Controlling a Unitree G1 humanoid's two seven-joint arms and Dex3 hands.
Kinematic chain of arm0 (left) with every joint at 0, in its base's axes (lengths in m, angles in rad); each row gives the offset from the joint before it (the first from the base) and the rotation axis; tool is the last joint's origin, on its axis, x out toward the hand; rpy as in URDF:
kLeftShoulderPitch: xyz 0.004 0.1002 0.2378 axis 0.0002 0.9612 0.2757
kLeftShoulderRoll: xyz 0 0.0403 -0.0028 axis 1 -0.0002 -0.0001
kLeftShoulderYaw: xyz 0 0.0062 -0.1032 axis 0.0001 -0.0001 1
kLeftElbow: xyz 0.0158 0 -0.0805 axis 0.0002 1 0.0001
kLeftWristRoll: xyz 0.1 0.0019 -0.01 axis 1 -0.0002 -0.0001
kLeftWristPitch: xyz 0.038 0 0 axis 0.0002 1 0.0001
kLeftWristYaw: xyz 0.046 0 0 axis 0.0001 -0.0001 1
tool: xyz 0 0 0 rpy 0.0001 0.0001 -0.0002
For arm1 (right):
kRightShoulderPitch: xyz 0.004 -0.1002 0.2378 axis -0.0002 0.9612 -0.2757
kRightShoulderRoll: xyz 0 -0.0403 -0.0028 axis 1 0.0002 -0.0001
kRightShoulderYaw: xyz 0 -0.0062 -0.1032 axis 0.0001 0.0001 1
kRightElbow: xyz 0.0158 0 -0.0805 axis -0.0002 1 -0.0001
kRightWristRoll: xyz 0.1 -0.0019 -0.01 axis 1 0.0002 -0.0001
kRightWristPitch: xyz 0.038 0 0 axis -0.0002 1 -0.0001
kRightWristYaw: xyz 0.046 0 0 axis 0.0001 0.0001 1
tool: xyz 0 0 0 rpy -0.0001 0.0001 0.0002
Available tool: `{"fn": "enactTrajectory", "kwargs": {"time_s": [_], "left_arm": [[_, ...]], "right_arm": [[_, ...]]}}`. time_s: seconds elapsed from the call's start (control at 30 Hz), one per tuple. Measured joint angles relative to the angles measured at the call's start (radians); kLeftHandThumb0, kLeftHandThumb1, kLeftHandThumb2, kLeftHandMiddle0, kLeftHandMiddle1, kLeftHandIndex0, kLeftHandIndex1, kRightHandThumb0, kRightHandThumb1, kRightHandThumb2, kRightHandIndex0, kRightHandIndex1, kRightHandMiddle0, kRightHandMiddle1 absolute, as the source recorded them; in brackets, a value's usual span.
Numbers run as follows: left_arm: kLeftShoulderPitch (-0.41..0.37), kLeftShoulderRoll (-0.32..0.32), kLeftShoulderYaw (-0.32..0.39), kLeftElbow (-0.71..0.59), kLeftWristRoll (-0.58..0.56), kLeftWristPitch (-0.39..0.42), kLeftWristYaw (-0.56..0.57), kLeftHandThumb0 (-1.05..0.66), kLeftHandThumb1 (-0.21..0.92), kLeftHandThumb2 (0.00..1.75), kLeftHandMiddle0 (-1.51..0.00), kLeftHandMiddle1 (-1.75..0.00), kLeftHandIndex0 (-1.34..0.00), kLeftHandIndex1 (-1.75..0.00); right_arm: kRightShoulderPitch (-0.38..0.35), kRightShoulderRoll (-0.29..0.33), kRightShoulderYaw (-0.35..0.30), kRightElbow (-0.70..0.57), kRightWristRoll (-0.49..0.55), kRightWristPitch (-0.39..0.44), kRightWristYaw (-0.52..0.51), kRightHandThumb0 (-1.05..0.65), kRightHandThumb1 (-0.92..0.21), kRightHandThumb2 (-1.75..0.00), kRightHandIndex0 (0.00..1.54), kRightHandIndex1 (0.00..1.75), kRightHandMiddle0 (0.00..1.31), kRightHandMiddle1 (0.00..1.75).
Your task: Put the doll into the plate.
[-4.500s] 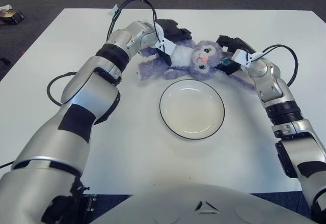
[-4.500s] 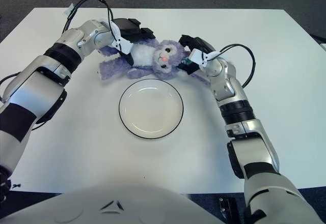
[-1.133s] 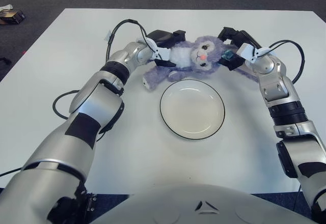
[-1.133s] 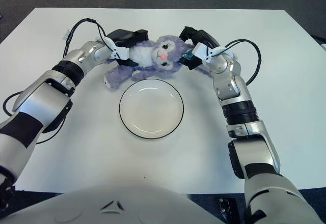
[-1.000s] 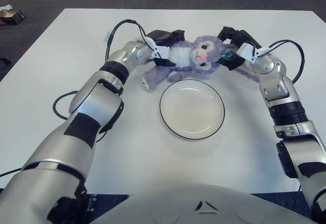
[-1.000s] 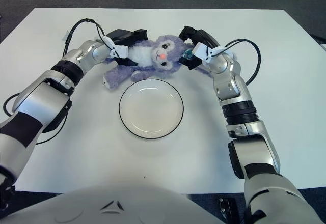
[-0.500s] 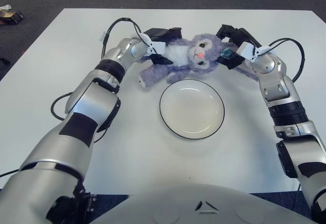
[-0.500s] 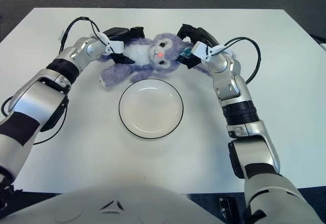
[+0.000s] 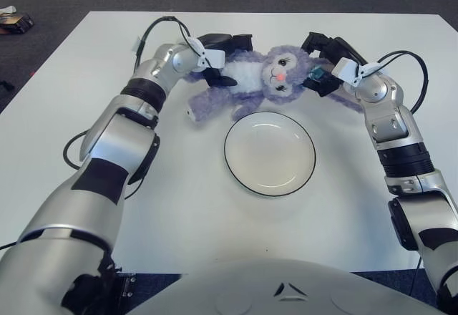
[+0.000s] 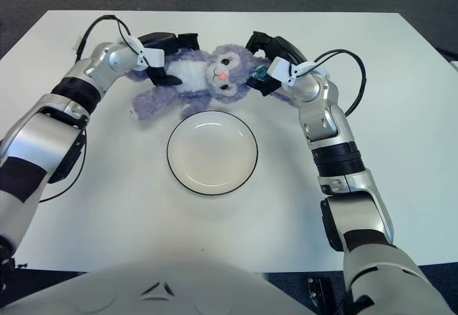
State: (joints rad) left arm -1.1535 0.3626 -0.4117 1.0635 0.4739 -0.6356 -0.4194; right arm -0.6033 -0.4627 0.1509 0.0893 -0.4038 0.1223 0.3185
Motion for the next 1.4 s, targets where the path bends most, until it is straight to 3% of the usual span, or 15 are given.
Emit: {"fn": "enactTrajectory", "kwargs": {"time_s": [0.33, 0.53, 1.07, 1.4], "left_arm": [[-0.043, 0.079, 0.031, -0.151, -0.041, 0.004, -0.151, 0.47, 0.32, 1.31, -0.6, -1.75, -0.67, -1.75], [-0.044, 0.089, 0.051, -0.169, -0.106, -0.034, -0.224, 0.46, 0.32, 1.3, -0.6, -1.75, -0.67, -1.75], [-0.015, 0.099, 0.085, -0.207, -0.191, -0.055, -0.304, 0.46, 0.33, 1.29, -0.59, -1.75, -0.67, -1.75], [-0.01, 0.11, 0.107, -0.239, -0.221, -0.055, -0.328, 0.46, 0.34, 1.28, -0.59, -1.75, -0.67, -1.75]], "right_arm": [[0.008, -0.039, -0.004, -0.074, -0.011, -0.009, 0.016, 0.46, -0.31, -1.31, 0.6, 1.75, 0.79, 1.75], [0.033, -0.053, -0.006, -0.135, -0.011, -0.006, 0.019, 0.46, -0.33, -1.29, 0.6, 1.75, 0.77, 1.75], [0.105, -0.076, -0.05, -0.286, 0.001, 0.03, 0.083, 0.45, -0.35, -1.26, 0.58, 1.75, 0.74, 1.75], [0.12, -0.083, -0.062, -0.315, 0.001, 0.031, 0.092, 0.44, -0.37, -1.24, 0.56, 1.75, 0.71, 1.75]]}}
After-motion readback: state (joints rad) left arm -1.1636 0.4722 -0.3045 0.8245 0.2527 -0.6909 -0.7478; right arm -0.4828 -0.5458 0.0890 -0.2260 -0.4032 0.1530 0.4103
